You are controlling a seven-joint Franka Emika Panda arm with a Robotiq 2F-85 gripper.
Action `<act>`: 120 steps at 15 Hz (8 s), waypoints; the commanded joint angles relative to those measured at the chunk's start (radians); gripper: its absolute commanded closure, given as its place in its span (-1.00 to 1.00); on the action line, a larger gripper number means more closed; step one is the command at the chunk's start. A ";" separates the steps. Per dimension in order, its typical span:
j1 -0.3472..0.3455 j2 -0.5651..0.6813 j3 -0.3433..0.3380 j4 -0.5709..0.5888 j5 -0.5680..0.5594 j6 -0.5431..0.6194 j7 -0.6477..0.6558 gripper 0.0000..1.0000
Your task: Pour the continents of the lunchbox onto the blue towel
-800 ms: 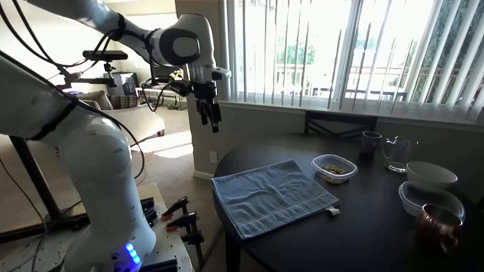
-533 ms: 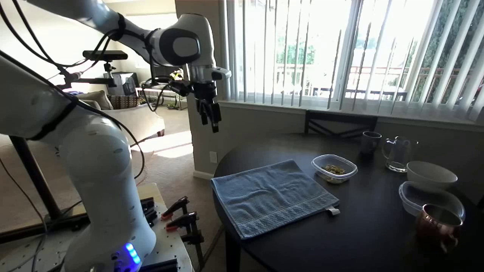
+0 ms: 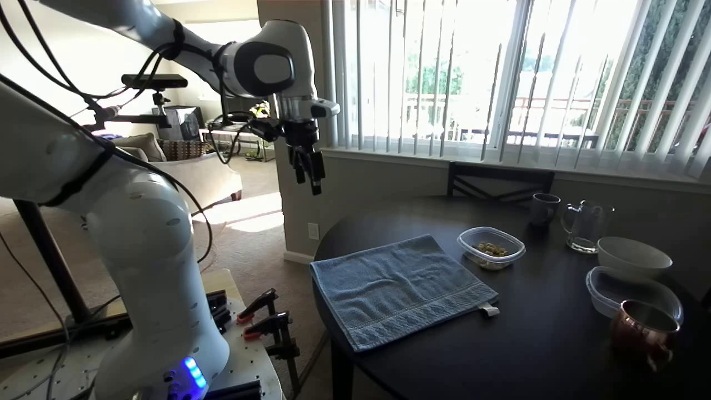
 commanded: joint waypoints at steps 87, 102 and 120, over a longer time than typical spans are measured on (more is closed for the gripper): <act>-0.098 1.617 -0.351 1.421 -0.008 0.221 1.506 0.87; 0.020 1.425 -0.478 1.367 -0.233 0.000 1.734 0.87; 0.050 1.471 -0.341 1.451 -0.431 -0.850 1.513 0.86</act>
